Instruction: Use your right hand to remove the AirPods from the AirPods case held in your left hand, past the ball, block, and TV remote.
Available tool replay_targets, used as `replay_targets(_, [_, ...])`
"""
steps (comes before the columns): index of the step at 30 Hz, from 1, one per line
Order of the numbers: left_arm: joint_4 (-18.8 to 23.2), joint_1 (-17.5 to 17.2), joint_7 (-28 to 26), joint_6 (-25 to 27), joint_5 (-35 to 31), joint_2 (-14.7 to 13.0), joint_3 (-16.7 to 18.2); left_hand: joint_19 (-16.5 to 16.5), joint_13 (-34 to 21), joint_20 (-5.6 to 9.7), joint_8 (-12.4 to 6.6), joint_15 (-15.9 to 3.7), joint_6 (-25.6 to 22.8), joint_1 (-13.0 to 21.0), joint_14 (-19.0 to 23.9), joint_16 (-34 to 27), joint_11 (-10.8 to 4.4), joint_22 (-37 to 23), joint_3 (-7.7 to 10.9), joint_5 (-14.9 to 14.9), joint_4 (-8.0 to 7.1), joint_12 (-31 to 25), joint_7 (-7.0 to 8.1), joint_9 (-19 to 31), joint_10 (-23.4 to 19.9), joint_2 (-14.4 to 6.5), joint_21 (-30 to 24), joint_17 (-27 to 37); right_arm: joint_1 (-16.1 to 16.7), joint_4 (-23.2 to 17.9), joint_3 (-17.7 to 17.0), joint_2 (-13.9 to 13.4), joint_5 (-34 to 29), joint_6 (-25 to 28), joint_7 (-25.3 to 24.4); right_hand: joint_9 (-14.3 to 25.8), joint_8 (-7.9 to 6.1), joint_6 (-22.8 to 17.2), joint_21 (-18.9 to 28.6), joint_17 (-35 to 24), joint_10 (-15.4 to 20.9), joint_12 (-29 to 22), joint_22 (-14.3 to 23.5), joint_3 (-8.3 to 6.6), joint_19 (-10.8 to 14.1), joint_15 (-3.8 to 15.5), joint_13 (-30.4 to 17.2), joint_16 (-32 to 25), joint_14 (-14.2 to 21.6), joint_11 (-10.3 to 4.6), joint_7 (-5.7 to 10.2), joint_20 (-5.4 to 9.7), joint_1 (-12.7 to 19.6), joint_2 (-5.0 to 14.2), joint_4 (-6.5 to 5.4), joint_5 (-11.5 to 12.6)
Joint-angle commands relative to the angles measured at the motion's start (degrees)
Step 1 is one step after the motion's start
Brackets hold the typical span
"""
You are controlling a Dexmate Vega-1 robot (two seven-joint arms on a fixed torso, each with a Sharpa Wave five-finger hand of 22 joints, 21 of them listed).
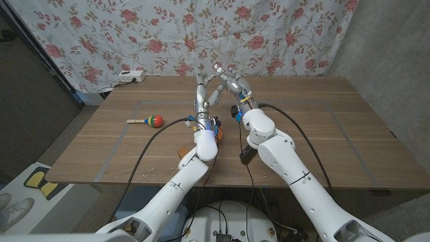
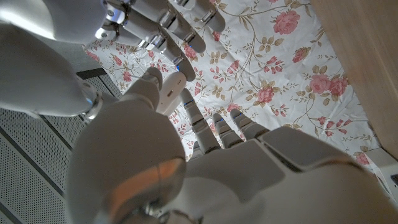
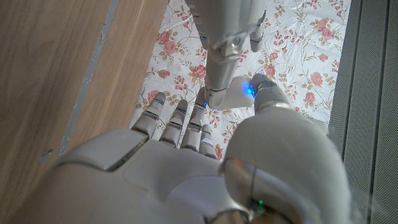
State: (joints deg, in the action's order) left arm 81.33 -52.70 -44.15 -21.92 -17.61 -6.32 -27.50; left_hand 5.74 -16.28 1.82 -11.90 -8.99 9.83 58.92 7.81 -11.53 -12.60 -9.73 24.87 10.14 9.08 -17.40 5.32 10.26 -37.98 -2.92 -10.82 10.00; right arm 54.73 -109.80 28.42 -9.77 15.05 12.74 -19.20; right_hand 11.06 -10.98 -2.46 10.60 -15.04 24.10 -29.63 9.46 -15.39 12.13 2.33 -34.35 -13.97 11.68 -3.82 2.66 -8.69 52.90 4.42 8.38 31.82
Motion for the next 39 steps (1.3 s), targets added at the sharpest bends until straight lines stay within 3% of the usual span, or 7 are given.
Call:
replay_targets(1, [0.4,-0.5,0.1,-0.5,0.4,0.3,0.3,0.1,-0.3,-0.25,-0.53,-0.2,1.7,0.5,0.7,-0.3,-0.08,-0.1,-0.24,-0.1,-0.13,-0.4,0.0,0.3,-0.7,-0.6,-0.2,0.2,0.1,-0.2,0.2,-0.2,-0.4,0.2,0.2,0.1,-0.41,-0.7,0.1,-0.3,6.3,-0.8,0.1,0.09,0.3,5.32,-0.1,0.1,0.1,-5.93,-0.23,0.08,-0.3,0.31,-0.06,0.5])
replay_targets(20, [-0.8,-0.4,0.2,-2.2,1.6,1.3,0.4,0.6,-1.2,-0.26,-0.93,-0.99,-1.1,1.5,3.0,-0.8,-0.12,-0.1,-0.71,-0.1,-0.08,-1.5,0.47,0.3,-3.3,-1.9,-0.3,0.3,0.2,-0.4,0.6,-0.4,-1.2,0.6,-0.1,0.1,-0.27,-0.8,0.1,-0.4,6.3,-1.0,0.1,0.16,0.5,5.39,0.1,0.3,0.1,-5.96,-0.27,0.12,-0.4,0.22,-0.03,0.6])
replay_targets(33, [-2.3,-0.4,-1.7,-3.4,1.7,2.7,0.5,1.7,-2.3,0.1,-1.01,-1.38,-4.1,-1.8,4.9,-1.2,-0.13,-0.2,-3.36,0.2,-2.07,-2.6,1.02,0.3,-5.9,-2.4,-0.5,0.8,0.4,-0.2,0.6,-0.4,-1.3,0.9,-0.3,0.1,-0.23,-1.0,0.2,-0.4,6.3,-1.1,0.1,0.19,0.6,5.42,0.2,0.3,0.3,-5.84,-0.36,0.0,-0.3,0.12,0.1,0.6])
replay_targets(39, [-1.9,-0.7,-0.6,-3.3,2.3,2.3,0.4,2.0,-2.6,0.25,-1.07,-1.89,-5.1,-2.2,5.6,-1.4,-0.13,-0.2,-3.73,0.4,-2.38,-2.8,1.18,0.3,-6.6,-3.1,-0.6,0.9,0.5,-0.1,0.5,-0.3,-1.1,1.1,-0.3,0.1,-0.21,-1.0,0.2,-0.4,6.3,-1.2,0.1,0.18,0.7,5.48,0.3,0.3,0.3,-5.87,-0.25,0.1,-0.3,0.16,0.08,0.7])
